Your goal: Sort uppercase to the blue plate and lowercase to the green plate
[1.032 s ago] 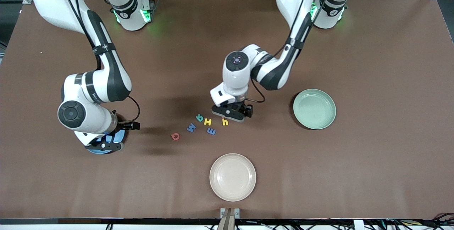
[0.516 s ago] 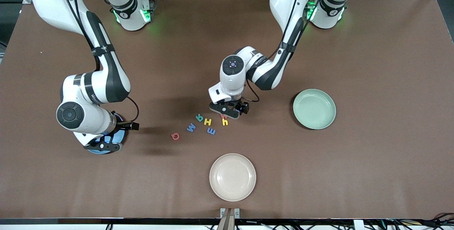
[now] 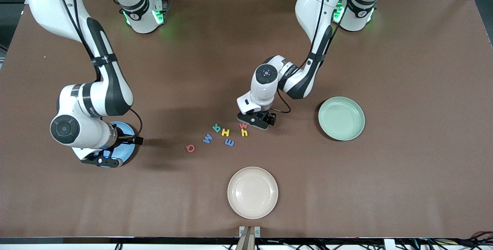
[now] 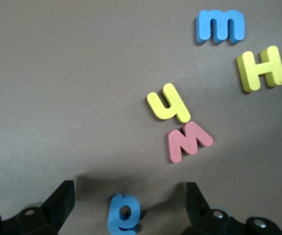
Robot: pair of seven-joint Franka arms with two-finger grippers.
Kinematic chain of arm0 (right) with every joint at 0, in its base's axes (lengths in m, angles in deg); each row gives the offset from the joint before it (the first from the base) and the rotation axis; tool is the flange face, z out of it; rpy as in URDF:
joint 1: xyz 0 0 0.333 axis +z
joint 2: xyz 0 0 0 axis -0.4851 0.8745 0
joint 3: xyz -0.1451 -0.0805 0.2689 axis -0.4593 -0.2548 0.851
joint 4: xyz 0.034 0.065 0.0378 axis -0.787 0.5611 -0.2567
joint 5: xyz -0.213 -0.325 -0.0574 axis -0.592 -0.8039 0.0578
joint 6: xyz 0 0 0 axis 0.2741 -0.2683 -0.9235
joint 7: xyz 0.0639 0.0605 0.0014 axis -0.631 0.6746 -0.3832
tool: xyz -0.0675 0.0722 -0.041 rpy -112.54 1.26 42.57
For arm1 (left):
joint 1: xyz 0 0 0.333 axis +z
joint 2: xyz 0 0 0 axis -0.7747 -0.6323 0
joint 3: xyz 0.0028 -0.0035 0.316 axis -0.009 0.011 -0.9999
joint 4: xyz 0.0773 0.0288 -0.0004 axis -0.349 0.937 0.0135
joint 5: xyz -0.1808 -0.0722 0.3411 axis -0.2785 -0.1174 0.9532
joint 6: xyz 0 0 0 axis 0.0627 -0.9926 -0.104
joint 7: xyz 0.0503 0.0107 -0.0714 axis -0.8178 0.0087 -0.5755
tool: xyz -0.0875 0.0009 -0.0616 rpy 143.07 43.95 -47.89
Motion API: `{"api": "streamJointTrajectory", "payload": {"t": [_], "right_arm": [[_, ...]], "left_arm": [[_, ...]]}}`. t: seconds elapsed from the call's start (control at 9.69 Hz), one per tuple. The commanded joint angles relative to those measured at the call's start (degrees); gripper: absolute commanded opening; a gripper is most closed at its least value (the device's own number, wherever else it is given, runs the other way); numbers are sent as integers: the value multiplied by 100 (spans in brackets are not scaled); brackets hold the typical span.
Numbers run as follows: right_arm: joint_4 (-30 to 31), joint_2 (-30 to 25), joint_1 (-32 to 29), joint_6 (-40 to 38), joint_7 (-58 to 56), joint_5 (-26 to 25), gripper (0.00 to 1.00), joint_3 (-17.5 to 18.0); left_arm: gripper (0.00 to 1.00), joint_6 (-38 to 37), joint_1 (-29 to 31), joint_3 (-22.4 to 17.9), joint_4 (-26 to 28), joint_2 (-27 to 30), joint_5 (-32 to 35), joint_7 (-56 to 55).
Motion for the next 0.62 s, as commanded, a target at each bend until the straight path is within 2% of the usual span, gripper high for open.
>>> {"api": "streamJointTrajectory", "payload": {"t": [0.0,0.52], "right_arm": [[-15,2,24,1,146,170,100,51],[-24,2,139,0,339,258,100,60]], "left_arm": [[100,62,-26,5,258,237,-178,159],[100,27,-8,146,759,483,-178,194]]}}
